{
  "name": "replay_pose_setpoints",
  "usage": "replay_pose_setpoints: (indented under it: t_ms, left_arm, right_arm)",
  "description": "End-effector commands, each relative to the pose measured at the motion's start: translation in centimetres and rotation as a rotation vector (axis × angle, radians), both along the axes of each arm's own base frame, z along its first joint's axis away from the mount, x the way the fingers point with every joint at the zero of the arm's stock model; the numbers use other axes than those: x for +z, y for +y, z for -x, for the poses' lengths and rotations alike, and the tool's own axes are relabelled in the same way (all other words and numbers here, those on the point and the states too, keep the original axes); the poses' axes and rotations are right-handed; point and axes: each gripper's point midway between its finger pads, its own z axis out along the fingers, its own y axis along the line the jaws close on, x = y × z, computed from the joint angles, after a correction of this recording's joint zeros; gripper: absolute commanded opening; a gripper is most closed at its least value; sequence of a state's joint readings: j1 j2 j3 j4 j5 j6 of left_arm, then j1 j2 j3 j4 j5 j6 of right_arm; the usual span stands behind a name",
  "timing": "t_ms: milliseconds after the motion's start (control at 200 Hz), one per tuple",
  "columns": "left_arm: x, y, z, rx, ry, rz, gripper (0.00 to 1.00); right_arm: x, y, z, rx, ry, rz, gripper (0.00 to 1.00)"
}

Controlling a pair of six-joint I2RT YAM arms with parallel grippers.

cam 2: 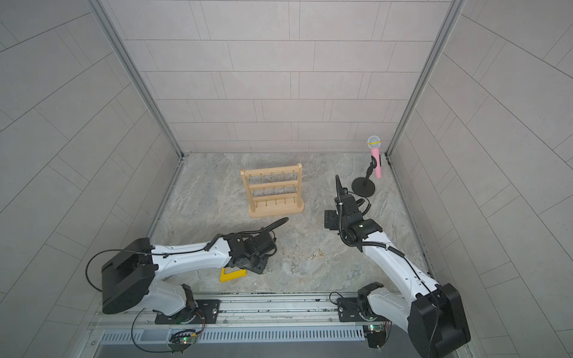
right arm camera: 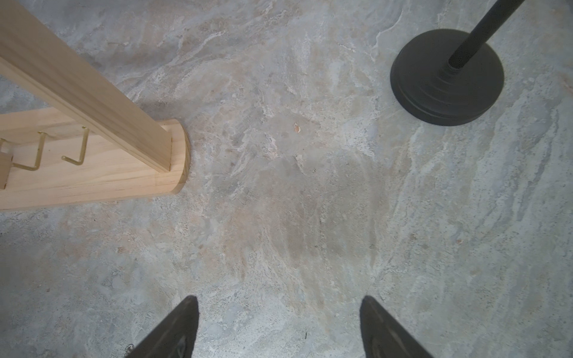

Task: Hang the necklace on the jewelry display stand
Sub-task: Pick up the necklace from the center of the board.

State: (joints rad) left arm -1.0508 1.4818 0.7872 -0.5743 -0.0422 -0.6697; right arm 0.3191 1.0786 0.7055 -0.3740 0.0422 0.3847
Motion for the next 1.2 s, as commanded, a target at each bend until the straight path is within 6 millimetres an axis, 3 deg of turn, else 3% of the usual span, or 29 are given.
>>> replay_pose_setpoints:
  t_ms: [0,190,430,806,931,1196]
  left_arm:
    - [-1.2,0.0,0.8,-0.020,0.035,-0.006,0.45]
    - [-2.2,-0.2,1.3,-0.054,0.050,-0.034,0.44]
    - [-3.8,1.8,2.4,-0.027,0.087,-0.101,0.30]
    - [-5.3,2.2,2.7,-0.010,0.117,-0.138,0.14]
    - [-4.6,1.6,2.3,0.003,0.102,-0.108,0.11]
    - [-0.7,0.0,-0.4,0.009,-0.003,-0.047,0.01]
  right_arm:
    - [0.7,0.0,0.2,-0.012,-0.003,-0.004,0.83]
    - [0.6,0.0,0.2,-0.012,0.005,-0.002,0.82]
    - [1.6,-0.1,0.7,-0.006,-0.005,-0.004,0.82]
    - [3.7,0.5,1.6,0.035,-0.033,-0.013,0.81]
    - [3.8,0.9,1.9,0.052,-0.032,-0.020,0.81]
    - [3.7,2.5,2.4,0.109,-0.026,-0.026,0.81]
